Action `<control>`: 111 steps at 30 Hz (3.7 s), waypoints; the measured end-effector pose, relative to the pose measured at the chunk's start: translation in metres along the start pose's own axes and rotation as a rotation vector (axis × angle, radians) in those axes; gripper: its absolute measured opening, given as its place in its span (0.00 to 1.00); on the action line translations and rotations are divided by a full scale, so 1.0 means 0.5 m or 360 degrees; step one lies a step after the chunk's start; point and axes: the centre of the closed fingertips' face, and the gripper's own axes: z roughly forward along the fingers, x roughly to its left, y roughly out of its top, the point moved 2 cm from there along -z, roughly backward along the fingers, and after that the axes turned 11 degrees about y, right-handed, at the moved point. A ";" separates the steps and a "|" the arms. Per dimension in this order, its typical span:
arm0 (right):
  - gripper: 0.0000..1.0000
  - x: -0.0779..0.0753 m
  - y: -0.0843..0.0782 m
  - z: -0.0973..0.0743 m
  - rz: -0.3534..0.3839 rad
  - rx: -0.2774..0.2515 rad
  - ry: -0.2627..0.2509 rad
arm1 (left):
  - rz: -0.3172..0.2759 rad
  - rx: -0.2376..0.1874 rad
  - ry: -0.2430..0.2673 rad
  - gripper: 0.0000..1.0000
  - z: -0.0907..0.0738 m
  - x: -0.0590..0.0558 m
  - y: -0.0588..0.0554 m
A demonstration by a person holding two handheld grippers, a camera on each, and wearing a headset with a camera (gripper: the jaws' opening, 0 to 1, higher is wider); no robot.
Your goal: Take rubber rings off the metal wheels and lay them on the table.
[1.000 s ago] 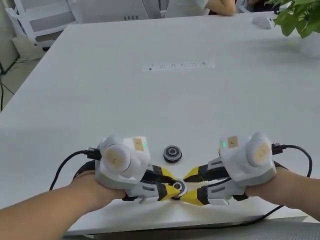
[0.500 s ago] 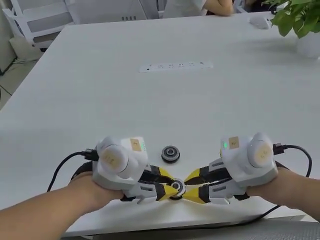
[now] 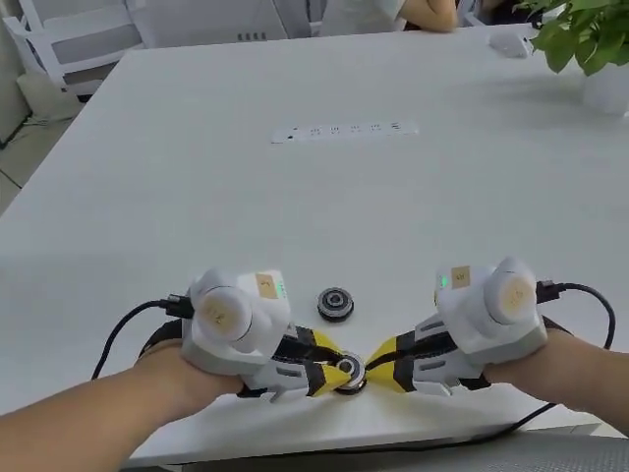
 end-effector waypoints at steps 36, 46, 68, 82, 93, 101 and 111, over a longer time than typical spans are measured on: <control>0.00 0.001 -0.003 -0.004 0.0155 0.0038 -0.0037 | -0.0003 -0.0003 0.0022 0.13 0.002 0.000 0.000; 0.00 -0.005 0.005 -0.022 0.0478 -0.0170 -0.0014 | 0.0007 0.0005 0.0035 0.13 0.004 0.001 0.001; 0.00 -0.008 0.020 -0.028 0.0695 -0.0342 0.0017 | -0.0024 0.0075 0.0122 0.12 0.012 -0.001 0.005; 0.00 0.000 0.024 -0.024 0.0700 -0.0347 0.0052 | -0.0017 0.0079 0.0118 0.12 0.012 -0.002 0.005; 0.00 0.010 0.030 -0.016 0.0689 -0.0348 0.0102 | -0.0019 0.0079 0.0118 0.12 0.011 -0.003 0.005; 0.00 0.012 0.031 -0.014 0.0686 -0.0356 0.0114 | -0.0029 0.0080 0.0119 0.12 0.011 -0.004 0.006; 0.00 0.031 0.047 -0.013 0.0613 -0.0386 0.0180 | -0.0032 0.0077 0.0124 0.12 0.012 -0.002 0.006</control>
